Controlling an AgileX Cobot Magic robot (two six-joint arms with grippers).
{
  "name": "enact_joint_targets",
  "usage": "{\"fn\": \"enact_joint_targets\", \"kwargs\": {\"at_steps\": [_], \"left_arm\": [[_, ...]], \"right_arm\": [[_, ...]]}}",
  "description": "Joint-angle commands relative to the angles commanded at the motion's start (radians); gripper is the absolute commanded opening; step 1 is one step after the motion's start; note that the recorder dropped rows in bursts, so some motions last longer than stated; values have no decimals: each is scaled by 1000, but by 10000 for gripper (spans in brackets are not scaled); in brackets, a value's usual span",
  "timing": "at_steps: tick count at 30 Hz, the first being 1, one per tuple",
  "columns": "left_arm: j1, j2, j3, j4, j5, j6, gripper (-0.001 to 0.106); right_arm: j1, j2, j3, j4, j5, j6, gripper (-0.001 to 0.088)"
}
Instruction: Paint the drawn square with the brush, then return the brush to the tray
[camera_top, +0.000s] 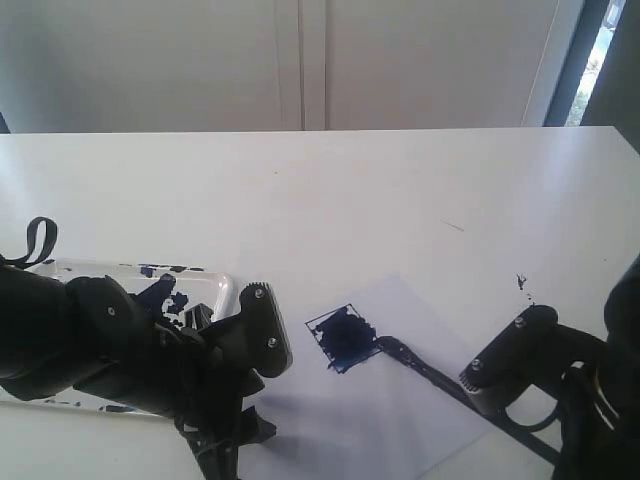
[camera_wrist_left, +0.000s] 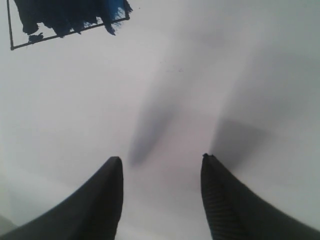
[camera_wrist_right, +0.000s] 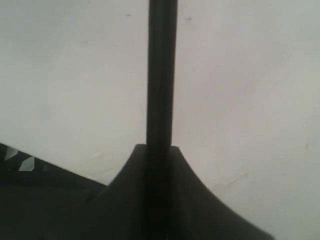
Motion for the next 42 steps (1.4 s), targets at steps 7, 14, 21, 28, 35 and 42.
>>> {"fn": "enact_joint_targets", "kwargs": {"at_steps": [7, 14, 21, 28, 35, 42], "left_arm": [[0, 0, 0, 0, 0, 4, 536], [0, 0, 0, 0, 0, 4, 536], [0, 0, 0, 0, 0, 7, 536], [0, 0, 0, 0, 7, 7, 536], [0, 0, 0, 0, 7, 7, 536], [0, 0, 0, 0, 6, 5, 536]], "right_arm": [[0, 0, 0, 21, -18, -26, 0], [0, 0, -8, 54, -59, -57, 0], [0, 0, -91, 52, -167, -61, 0], [0, 0, -119, 33, -167, -78, 0], [0, 74, -119, 33, -179, -78, 0], [0, 126, -119, 33, -166, -78, 0]]}}
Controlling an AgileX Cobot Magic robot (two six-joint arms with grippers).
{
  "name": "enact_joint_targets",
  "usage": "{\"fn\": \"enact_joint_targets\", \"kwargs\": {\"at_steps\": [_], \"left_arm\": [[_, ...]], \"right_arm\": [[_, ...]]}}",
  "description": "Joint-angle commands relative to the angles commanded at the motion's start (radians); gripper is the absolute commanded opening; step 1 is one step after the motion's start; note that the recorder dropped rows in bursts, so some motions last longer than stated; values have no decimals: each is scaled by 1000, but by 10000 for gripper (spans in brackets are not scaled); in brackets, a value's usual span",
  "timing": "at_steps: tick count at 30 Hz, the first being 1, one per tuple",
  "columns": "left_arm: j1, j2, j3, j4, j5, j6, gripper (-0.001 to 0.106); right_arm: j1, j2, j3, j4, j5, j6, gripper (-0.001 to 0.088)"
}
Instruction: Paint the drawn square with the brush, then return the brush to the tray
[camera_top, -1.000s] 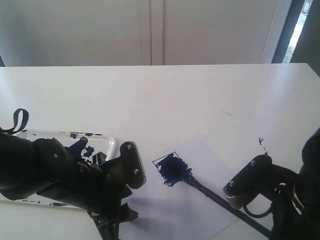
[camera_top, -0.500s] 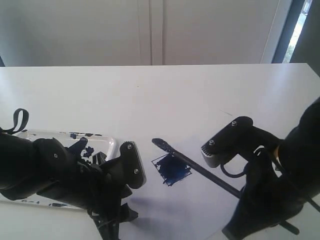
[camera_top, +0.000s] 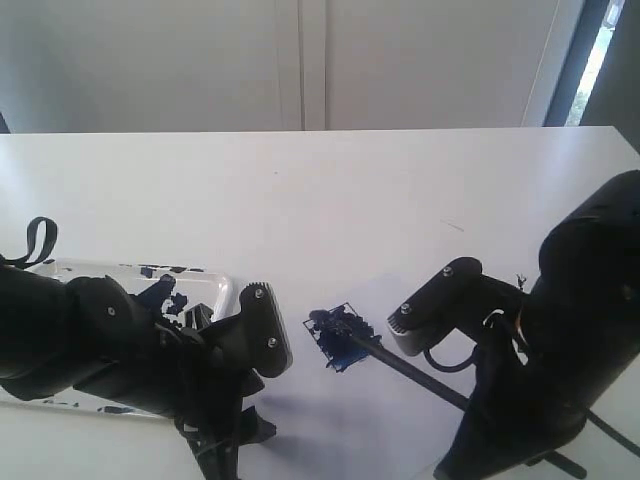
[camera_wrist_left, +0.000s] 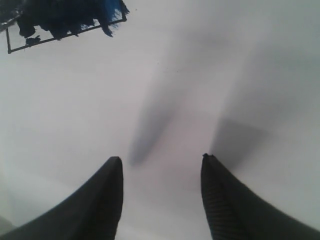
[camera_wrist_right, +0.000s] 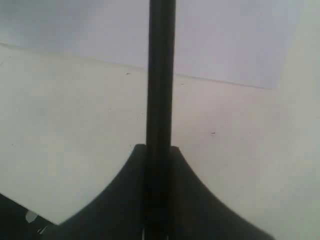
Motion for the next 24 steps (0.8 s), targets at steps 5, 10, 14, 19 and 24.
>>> {"fn": "enact_joint_targets", "kwargs": {"at_steps": [5, 10, 14, 19, 24], "left_arm": [[0, 0, 0, 0, 0, 0, 536], [0, 0, 0, 0, 0, 0, 536], [0, 0, 0, 0, 0, 0, 536], [0, 0, 0, 0, 0, 0, 536], [0, 0, 0, 0, 0, 0, 536]], "right_arm": [[0, 0, 0, 2, 4, 0, 0], [0, 0, 0, 9, 4, 0, 0], [0, 1, 0, 11, 4, 0, 0], [0, 2, 0, 27, 4, -27, 0], [0, 2, 0, 50, -1, -48, 0]]}}
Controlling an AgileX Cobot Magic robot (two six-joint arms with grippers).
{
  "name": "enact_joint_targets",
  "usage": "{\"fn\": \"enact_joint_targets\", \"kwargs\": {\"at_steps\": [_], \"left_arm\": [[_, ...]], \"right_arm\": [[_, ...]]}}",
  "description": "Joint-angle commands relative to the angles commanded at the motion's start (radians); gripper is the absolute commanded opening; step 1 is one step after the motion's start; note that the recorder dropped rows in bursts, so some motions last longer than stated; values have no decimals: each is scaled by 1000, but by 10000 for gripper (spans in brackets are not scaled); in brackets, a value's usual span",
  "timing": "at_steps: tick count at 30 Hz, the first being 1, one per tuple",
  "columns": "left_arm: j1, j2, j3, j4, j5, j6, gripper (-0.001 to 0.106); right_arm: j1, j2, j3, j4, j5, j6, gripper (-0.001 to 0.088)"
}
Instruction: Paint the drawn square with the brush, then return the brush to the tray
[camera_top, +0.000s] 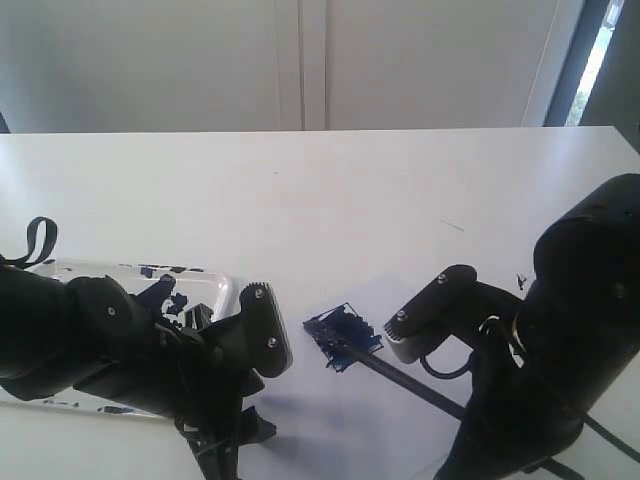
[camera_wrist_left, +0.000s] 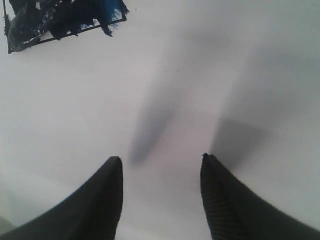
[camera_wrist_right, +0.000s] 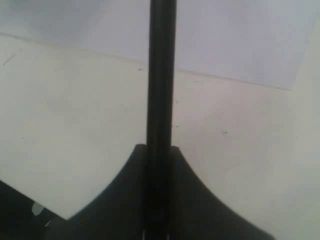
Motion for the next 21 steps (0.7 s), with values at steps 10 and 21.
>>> {"fn": "enact_joint_targets", "kwargs": {"at_steps": [10, 21], "left_arm": [[0, 0, 0, 0, 0, 0, 536], [0, 0, 0, 0, 2, 0, 536]], "right_arm": [[0, 0, 0, -12, 2, 20, 0], [0, 0, 0, -80, 24, 90, 0]]}}
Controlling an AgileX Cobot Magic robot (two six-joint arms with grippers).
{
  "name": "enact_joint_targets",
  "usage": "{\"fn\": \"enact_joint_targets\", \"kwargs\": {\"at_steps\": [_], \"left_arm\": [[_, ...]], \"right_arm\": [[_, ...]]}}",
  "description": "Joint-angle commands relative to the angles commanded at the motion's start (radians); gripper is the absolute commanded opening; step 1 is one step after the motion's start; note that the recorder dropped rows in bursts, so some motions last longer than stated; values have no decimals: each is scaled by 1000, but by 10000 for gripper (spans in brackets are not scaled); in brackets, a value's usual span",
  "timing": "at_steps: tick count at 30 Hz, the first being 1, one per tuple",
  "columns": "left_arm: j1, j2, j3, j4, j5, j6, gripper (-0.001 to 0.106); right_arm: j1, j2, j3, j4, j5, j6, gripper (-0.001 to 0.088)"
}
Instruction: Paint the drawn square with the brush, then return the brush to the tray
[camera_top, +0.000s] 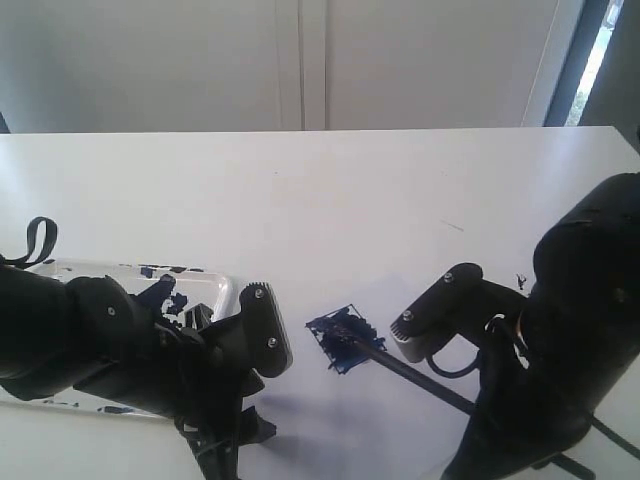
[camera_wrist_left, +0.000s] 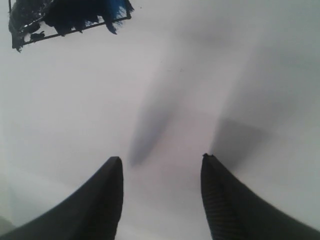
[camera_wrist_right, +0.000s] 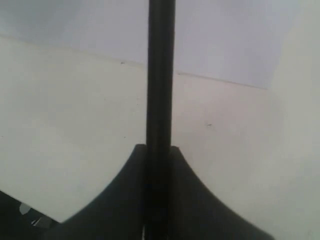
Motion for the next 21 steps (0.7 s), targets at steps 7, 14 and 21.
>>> {"fn": "enact_joint_targets", "kwargs": {"at_steps": [7, 14, 21], "left_arm": [[0, 0, 0, 0, -1, -2, 536], [0, 0, 0, 0, -1, -10, 536], [0, 0, 0, 0, -1, -19, 536]], "right_arm": [[0, 0, 0, -22, 15, 18, 0], [0, 0, 0, -39, 32, 22, 0], [0, 0, 0, -93, 59, 70, 0]]}}
